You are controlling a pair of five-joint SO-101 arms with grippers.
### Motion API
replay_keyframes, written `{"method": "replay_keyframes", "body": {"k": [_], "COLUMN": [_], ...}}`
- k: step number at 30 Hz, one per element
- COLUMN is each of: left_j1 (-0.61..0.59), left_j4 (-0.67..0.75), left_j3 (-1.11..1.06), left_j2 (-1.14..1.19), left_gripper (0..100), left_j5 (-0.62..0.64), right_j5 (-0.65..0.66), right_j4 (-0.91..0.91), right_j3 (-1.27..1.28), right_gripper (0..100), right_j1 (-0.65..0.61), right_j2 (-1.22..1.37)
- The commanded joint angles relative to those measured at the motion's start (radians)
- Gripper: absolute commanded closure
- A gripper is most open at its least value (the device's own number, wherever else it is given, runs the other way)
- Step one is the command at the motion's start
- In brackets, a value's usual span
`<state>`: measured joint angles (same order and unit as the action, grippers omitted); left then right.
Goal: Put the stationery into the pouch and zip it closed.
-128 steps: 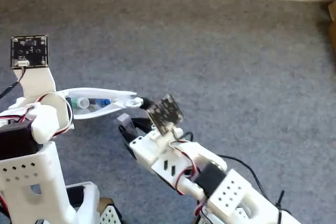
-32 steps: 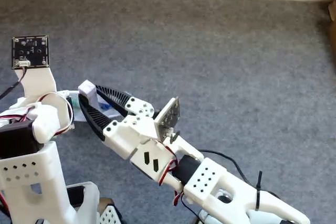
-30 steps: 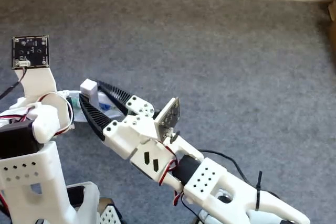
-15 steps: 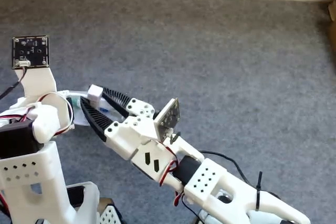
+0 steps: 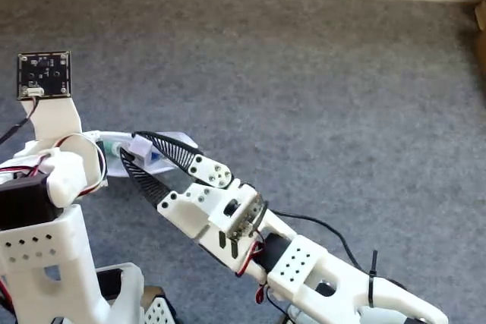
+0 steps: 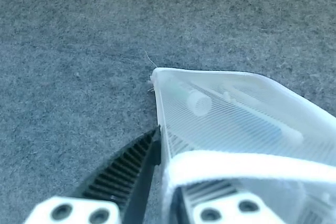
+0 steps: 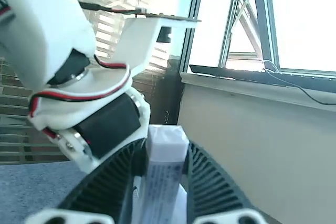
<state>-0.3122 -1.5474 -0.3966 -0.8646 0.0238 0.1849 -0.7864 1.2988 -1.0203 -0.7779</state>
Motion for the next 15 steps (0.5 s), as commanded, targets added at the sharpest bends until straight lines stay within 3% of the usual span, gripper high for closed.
{"method": "replay_keyframes", "body": {"k": [1,7,12,15], "left_j1": [0.013,0.013,0.013,0.013], "left_j4": [0.029,0.029,0.029,0.029], "left_j3": [0.002,0.002,0.002,0.002], "left_j2": [-0.025,-0.025,-0.025,-0.025], "left_gripper": [99,99,99,99], "left_j5": [0.006,0.006,0.006,0.006], "right_j5": [0.02,0.02,0.023,0.025], "right_j4": [-0.033,-0.031,-0.031,-0.031], "right_j3": [-0.002,0.004,0.007,0.007], "right_gripper": [98.8,87.4,89.8,96.3], "right_j1": [-0.002,-0.002,-0.004,-0.004], "right_j2": [0.002,0.001,-0.004,-0.008]}}
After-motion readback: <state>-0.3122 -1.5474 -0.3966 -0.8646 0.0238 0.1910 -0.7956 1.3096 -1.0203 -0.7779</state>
